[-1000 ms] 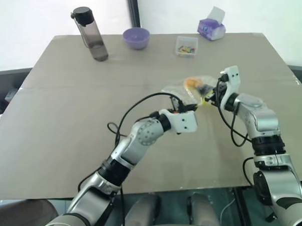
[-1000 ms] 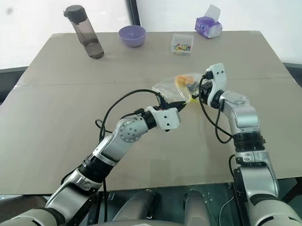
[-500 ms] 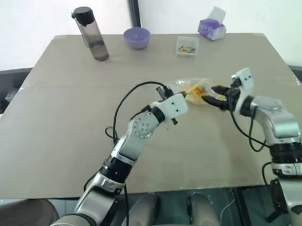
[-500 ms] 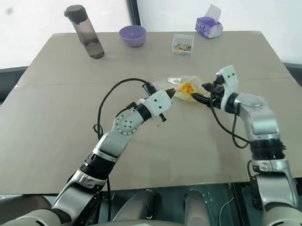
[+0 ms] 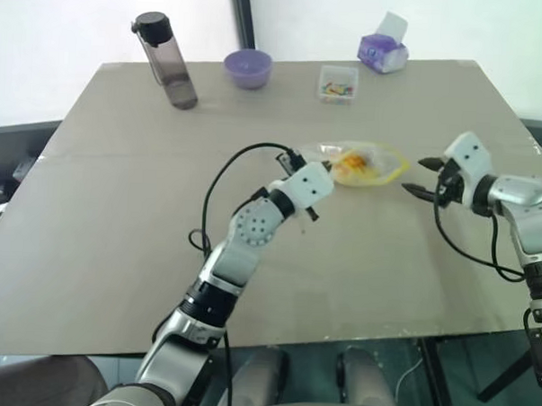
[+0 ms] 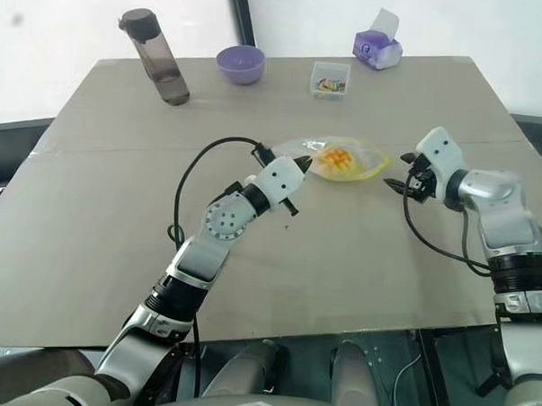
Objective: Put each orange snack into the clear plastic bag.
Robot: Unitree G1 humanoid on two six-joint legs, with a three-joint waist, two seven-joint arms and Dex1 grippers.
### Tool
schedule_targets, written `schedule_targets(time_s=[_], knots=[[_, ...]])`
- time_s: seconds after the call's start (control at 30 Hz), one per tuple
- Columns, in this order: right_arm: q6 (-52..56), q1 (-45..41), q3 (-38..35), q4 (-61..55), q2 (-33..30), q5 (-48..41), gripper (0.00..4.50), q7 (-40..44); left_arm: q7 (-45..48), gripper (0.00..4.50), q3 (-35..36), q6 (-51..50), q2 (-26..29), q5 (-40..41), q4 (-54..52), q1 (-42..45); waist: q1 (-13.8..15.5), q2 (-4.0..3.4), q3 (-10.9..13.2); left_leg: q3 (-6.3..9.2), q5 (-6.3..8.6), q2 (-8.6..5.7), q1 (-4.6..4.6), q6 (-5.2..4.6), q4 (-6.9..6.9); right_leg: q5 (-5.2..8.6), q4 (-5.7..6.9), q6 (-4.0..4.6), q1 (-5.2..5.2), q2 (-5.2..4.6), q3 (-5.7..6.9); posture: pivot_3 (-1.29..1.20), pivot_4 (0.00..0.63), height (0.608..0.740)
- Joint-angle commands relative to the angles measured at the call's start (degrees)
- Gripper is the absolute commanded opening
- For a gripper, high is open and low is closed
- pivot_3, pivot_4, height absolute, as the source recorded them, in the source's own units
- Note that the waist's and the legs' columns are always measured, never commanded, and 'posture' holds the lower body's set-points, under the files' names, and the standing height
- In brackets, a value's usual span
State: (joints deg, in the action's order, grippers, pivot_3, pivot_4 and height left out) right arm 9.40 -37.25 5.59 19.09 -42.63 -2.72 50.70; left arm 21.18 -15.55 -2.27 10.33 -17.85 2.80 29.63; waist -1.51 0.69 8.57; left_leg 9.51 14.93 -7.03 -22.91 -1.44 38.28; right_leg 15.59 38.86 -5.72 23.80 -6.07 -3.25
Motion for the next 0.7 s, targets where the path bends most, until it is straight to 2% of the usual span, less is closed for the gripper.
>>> schedule_targets(time_s=[0.03,0.3,0.4,0.5,0.53,0.57,0.7], knots=[[-9.2,-4.4,1.9,4.6,1.9,4.4,3.07,-1.9,-0.4,0.0,-0.6,1.0,0.2,-0.5,-1.9,1.2,0.3,0.01,0.0,0.01,0.0,0.0,0.0,0.0,0.0,0.0,0.0,0.0,0.0,0.0,0.0,0.0,0.15,0.74],[-17.3,-8.2,2.6,11.9,3.4,7.2,3.07,-1.7,-0.2,0.0,-1.4,1.3,0.8,-0.7,-2.3,0.8,0.8,0.01,0.0,0.02,0.0,0.0,0.0,0.0,0.0,0.0,-0.02,0.0,0.0,0.01,0.01,0.0,0.15,0.74],[-19.4,-8.8,2.7,13.0,3.0,7.7,2.19,-0.9,-0.1,0.0,-1.6,1.7,1.3,-0.8,-2.3,0.4,0.8,0.01,0.0,0.01,0.0,0.0,0.0,0.0,0.0,0.0,-0.03,0.0,-0.01,0.01,0.01,0.0,0.15,0.74],[-20.5,-8.7,2.8,13.6,2.9,8.0,0.77,-0.1,-0.2,0.0,-1.7,1.7,1.3,-0.7,-2.3,0.4,0.6,0.01,0.0,0.01,0.0,0.0,0.0,0.0,0.0,0.0,-0.02,0.0,0.0,0.01,0.0,0.0,0.15,0.74],[-20.8,-8.5,2.8,13.7,2.8,8.1,0.16,0.1,-0.2,0.0,-1.8,1.7,1.3,-0.7,-2.3,0.5,0.6,0.01,0.0,0.01,0.0,0.0,0.0,0.0,-0.01,0.0,-0.02,0.0,0.0,0.01,0.0,0.0,0.15,0.74],[-21.1,-8.3,2.8,13.7,2.8,8.3,0.01,0.2,-0.3,0.0,-1.8,1.7,1.3,-0.7,-2.3,0.5,0.6,0.01,0.0,0.01,0.0,0.0,0.0,0.0,0.0,0.0,-0.02,0.0,0.0,0.01,0.0,0.0,0.15,0.74],[-21.9,-8.1,2.6,14.0,2.5,9.1,0.01,-0.2,-0.5,0.0,-1.9,1.8,1.5,-0.6,-2.2,0.6,0.7,0.01,0.0,0.01,0.0,0.0,0.0,0.0,0.0,0.0,-0.02,0.0,0.0,0.01,0.0,0.0,0.15,0.74]])
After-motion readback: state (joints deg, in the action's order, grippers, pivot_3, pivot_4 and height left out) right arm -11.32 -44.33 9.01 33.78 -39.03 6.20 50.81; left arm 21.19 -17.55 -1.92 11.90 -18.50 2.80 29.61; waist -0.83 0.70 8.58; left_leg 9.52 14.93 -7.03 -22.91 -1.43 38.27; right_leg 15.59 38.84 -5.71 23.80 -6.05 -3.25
